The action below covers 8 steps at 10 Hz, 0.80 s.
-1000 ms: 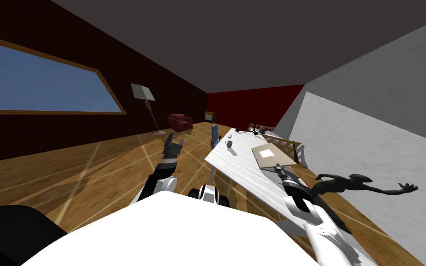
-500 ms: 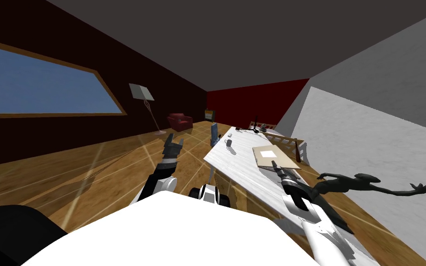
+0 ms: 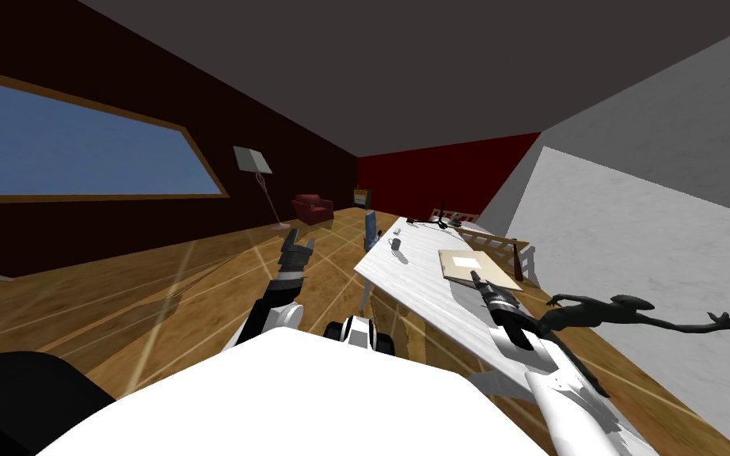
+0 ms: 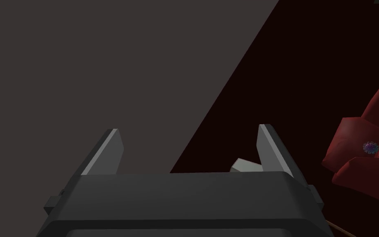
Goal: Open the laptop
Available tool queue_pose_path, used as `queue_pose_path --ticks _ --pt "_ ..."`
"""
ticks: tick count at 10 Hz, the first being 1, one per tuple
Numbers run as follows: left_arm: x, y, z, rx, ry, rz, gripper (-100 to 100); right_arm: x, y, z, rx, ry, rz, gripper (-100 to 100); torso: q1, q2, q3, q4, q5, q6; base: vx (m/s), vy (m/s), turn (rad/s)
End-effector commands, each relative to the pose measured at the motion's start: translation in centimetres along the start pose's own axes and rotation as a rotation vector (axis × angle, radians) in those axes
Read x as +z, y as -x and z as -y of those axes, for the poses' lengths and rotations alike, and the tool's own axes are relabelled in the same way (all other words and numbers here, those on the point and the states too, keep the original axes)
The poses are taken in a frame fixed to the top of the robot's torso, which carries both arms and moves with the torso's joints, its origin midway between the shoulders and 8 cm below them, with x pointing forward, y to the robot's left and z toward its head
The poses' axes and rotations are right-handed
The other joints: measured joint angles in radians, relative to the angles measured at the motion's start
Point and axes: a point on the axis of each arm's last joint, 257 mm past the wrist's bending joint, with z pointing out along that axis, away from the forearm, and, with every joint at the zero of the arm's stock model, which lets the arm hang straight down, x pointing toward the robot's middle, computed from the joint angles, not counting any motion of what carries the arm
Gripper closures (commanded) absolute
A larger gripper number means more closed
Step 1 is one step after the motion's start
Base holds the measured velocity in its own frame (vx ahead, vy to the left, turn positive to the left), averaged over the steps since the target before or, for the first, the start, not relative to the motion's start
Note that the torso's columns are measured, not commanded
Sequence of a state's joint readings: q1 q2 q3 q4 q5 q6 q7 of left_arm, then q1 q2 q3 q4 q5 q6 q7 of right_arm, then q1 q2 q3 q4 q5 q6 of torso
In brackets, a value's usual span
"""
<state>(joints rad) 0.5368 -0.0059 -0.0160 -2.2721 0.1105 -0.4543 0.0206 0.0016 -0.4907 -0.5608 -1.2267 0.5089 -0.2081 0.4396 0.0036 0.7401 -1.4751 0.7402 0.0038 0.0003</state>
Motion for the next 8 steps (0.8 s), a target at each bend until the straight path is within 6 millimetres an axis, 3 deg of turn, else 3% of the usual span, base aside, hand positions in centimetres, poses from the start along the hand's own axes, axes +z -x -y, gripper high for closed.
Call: queue_pose_path --ticks 1,2,3,8 --pt "0.0 0.0 0.0 0.0 0.0 0.0 0 1.4 2.3 0.5 -0.007 -0.014 0.013 -100 0.0 0.0 0.0 0.0 0.0 0.0 -0.063 0.037 0.064" --pt "0.0 0.0 0.0 0.0 0.0 0.0 0 1.2 1.7 0.6 -0.006 -0.012 0.006 -100 0.001 0.0 0.0 0.0 0.0 0.0 -0.027 0.012 0.016" --pt "0.0 0.0 0.0 0.0 0.0 0.0 0 1.2 1.6 0.7 -0.003 -0.016 0.004 0 -0.001 -0.001 0.0 -0.001 -0.001 0.0 -0.006 0.004 -0.002" --pt "0.0 0.0 0.0 0.0 0.0 0.0 0 0.9 0.8 0.9 0.001 -0.023 -0.011 0 -0.001 0.0 0.0 -0.001 -0.002 0.0 0.0 0.0 0.0"
